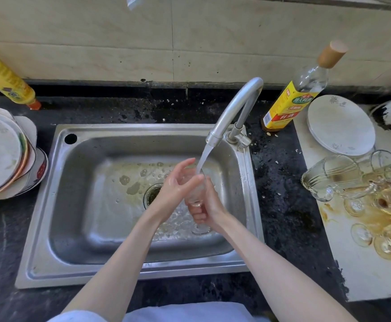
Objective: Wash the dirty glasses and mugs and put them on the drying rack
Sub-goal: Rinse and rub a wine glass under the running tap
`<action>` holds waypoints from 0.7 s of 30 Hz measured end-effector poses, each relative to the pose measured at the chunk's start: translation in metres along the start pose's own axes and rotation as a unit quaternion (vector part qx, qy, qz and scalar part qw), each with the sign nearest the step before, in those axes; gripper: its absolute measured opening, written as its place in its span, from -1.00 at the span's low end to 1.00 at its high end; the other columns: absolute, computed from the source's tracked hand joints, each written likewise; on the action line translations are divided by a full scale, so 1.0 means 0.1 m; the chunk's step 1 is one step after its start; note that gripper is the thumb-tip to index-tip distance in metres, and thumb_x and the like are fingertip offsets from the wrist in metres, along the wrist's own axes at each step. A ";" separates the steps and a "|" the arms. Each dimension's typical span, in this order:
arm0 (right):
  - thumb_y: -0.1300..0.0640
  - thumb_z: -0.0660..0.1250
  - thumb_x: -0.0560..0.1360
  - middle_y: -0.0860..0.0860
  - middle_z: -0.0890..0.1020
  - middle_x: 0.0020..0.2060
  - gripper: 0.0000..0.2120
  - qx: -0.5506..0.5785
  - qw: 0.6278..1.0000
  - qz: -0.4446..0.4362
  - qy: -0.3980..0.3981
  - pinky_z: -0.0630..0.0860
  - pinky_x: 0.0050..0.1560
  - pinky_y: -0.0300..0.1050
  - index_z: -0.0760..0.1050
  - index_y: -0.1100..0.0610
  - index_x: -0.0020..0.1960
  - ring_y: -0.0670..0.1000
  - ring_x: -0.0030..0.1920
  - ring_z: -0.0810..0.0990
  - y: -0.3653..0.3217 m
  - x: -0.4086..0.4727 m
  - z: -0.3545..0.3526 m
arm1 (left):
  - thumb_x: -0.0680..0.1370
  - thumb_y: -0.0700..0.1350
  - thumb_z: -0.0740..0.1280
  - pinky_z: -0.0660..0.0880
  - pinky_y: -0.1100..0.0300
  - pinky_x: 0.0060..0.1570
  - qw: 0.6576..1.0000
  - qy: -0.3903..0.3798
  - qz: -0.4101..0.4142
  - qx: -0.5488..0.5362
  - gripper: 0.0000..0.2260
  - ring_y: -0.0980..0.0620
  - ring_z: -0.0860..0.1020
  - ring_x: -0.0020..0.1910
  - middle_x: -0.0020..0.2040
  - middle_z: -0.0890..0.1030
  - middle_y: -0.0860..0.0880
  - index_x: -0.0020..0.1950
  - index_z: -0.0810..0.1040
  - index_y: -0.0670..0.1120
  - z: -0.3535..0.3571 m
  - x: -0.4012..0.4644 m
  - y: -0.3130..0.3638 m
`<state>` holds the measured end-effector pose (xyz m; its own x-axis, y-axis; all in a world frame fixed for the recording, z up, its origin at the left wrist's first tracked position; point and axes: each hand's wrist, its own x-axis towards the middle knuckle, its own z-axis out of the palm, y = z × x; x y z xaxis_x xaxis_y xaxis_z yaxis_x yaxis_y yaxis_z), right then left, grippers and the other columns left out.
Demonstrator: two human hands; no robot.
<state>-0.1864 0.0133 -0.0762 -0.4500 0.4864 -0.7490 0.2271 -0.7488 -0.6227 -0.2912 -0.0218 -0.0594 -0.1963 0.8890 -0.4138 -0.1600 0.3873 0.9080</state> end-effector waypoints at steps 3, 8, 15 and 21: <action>-0.24 -0.20 0.61 0.01 0.50 -0.42 -0.39 -0.009 0.998 -0.060 0.028 0.19 -0.53 -0.24 0.58 -0.02 -0.06 -0.09 -0.54 0.32 0.03 0.02 0.01 | 0.45 -0.05 0.44 0.52 0.20 0.08 1.000 -0.007 0.012 0.019 -0.44 0.16 0.54 0.15 0.20 0.55 0.04 0.40 0.31 0.11 -0.01 -0.02 -0.02; -0.15 -0.19 0.64 -0.10 0.56 -0.44 -0.42 0.049 0.993 -0.097 0.043 0.18 -0.42 -0.21 0.55 0.02 -0.17 -0.11 -0.44 0.33 -0.02 0.00 0.04 | 0.41 -0.14 0.47 0.57 0.24 -0.10 0.998 -0.015 0.048 0.036 -0.33 0.17 0.57 0.06 0.21 0.50 0.03 0.45 0.25 0.05 0.05 -0.06 0.05; -0.16 -0.17 0.63 -0.06 0.50 -0.48 -0.40 0.034 0.989 -0.140 0.022 0.14 -0.44 -0.22 0.61 -0.03 -0.18 -0.12 -0.48 0.28 -0.03 0.03 0.00 | 0.37 -0.18 0.51 0.52 0.35 -0.07 0.994 -0.024 0.073 0.077 -0.41 0.18 0.56 0.11 0.21 0.53 0.04 0.34 0.38 -0.01 -0.07 -0.08 0.07; -0.06 0.00 0.64 -0.10 0.55 -0.25 -0.73 -0.089 0.981 -0.169 0.033 0.29 -0.41 -0.33 0.45 -0.04 0.07 -0.05 -0.29 0.49 0.02 -0.03 -0.03 | 0.40 0.05 0.47 0.48 0.33 -0.02 0.990 0.112 0.022 0.083 -0.57 0.10 0.59 -0.07 0.00 0.63 0.13 0.24 0.50 0.04 -0.12 -0.07 0.11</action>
<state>-0.1818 0.0116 -0.0761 -0.4692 0.7257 -0.5032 0.2258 -0.4522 -0.8628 -0.3030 -0.0271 -0.0475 -0.4124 0.8365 -0.3607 0.0103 0.4002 0.9164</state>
